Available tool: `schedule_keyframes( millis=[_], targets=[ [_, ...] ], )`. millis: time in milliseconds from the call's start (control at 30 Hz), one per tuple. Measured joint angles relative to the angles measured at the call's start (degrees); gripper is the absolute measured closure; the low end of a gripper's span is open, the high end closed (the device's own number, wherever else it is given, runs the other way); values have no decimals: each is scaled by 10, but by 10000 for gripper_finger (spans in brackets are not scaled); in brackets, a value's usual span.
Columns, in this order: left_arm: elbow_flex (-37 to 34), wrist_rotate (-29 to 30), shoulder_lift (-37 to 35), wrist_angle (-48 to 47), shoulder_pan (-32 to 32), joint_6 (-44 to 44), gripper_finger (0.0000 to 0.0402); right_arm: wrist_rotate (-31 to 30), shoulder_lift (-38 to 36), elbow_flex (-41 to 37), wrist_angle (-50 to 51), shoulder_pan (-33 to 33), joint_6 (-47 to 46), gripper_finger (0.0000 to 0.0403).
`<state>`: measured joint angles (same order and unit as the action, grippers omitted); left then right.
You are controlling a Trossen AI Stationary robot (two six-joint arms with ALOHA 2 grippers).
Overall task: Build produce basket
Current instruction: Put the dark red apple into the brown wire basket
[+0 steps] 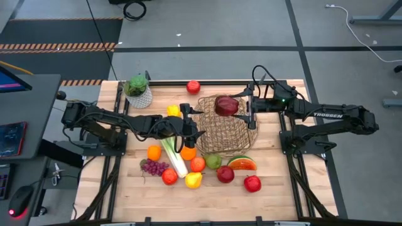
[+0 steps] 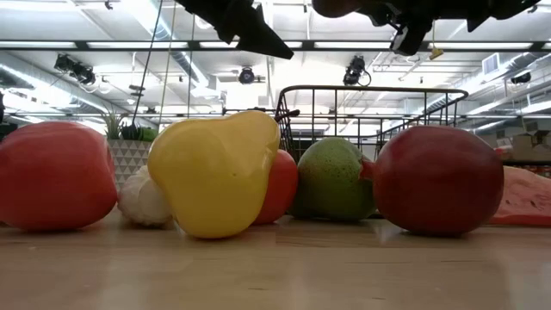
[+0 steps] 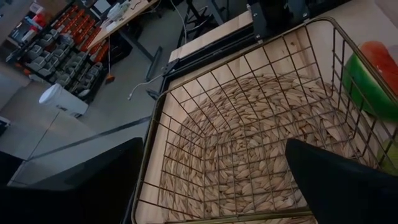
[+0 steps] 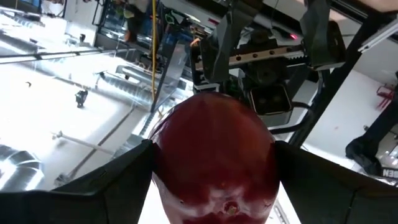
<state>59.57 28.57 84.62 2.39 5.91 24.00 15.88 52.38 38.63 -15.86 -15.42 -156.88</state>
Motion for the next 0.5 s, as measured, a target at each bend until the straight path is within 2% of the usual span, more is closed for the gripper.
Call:
schedule_keyframes(
  millis=[267,500],
  targets=[
    [0,3,0,0,1,0,2,0,1,0,1,0,30,74],
    [0,3,0,0,1,0,2,0,1,0,1,0,149,74]
  ],
)
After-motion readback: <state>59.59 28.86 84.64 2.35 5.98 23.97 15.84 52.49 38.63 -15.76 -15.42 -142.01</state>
